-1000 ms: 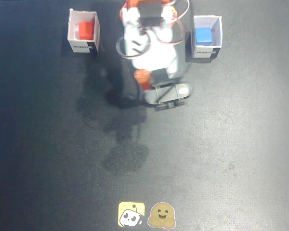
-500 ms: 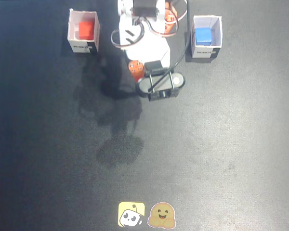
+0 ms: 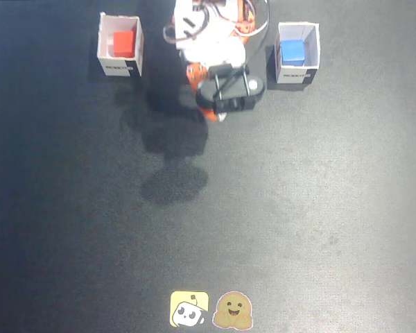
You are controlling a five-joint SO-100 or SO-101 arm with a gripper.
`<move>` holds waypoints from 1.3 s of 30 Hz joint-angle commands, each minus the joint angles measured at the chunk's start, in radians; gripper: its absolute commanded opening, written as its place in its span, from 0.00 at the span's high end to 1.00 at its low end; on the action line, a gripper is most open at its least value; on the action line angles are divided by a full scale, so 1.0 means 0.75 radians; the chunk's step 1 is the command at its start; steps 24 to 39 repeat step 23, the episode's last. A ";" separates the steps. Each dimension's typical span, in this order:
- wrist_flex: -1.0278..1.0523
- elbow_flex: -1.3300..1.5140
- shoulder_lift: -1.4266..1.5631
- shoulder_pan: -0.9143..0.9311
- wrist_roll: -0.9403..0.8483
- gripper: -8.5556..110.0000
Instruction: Put the red cube in the right box and the blue cube in the left box.
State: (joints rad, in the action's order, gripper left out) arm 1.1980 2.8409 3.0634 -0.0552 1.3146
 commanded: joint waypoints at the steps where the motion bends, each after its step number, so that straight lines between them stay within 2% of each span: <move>1: -0.014 0.018 0.039 0.002 0.022 0.93; 9: 0.084 0.041 0.039 0.061 0.088 0.93; 20: 0.082 0.043 0.039 0.117 0.127 0.93; 23: 0.090 0.043 0.039 0.108 0.254 0.93; 39: 0.090 0.043 0.039 0.108 0.254 0.93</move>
